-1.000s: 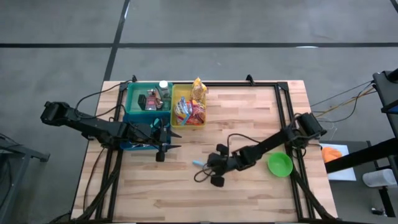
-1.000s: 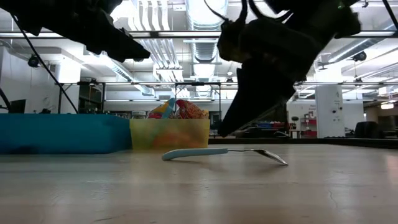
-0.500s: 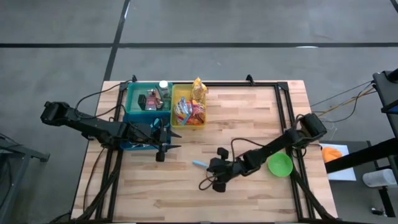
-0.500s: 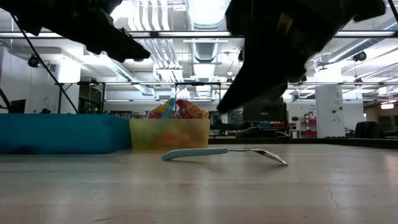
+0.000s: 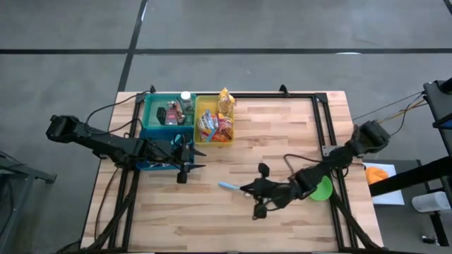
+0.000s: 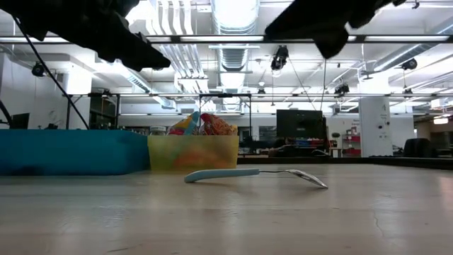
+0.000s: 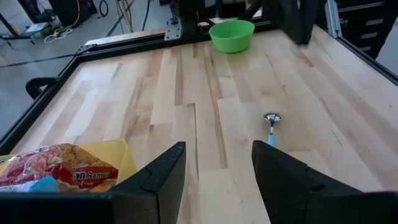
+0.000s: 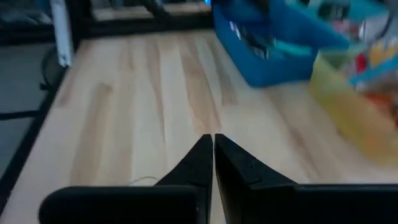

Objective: Pick & Place Food Item
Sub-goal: Put the light blue spoon into the blue bin

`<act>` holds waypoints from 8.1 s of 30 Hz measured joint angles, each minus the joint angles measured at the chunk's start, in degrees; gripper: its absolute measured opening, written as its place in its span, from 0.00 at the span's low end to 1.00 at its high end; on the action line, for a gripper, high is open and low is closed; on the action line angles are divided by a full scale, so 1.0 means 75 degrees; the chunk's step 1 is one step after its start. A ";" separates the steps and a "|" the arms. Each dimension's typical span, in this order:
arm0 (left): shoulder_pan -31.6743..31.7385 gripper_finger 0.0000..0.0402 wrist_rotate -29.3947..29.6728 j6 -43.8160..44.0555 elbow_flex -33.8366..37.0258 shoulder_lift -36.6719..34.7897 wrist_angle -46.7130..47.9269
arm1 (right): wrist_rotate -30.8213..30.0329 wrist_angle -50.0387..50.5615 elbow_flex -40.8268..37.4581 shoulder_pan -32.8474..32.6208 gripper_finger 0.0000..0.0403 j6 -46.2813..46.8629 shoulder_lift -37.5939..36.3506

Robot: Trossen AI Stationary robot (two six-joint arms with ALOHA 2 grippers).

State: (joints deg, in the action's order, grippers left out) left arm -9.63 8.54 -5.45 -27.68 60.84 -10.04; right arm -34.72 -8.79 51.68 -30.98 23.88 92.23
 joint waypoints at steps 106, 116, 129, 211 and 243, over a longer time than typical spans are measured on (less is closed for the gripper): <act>-0.0274 0.46 -0.0383 0.0944 -0.3477 0.4346 0.1902 | 0.0881 -0.5598 -0.6061 -0.0065 0.03 -0.4528 -0.6627; -0.0271 0.46 -0.0739 0.0860 -0.4675 0.5736 0.2244 | 0.0882 -0.5599 -0.6061 -0.0065 0.03 -0.4528 -0.6625; -0.0441 0.46 -0.1096 0.0747 -0.4663 0.5875 0.1270 | 0.0883 -0.5451 -0.6064 -0.0062 0.03 -0.4528 -0.6618; -0.0358 0.06 0.1039 0.2939 -0.4656 0.4844 0.4405 | 0.0883 -0.5428 -0.6064 -0.0065 0.03 -0.4526 -0.6615; -0.0539 0.07 0.2378 0.8276 -0.1923 0.1300 1.0051 | 0.0881 -0.5253 -0.6061 -0.0068 0.03 -0.4528 -0.6615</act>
State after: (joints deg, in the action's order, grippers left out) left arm -13.67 26.37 56.62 -42.11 70.59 65.34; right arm -28.12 -48.18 6.22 -31.48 -10.08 42.61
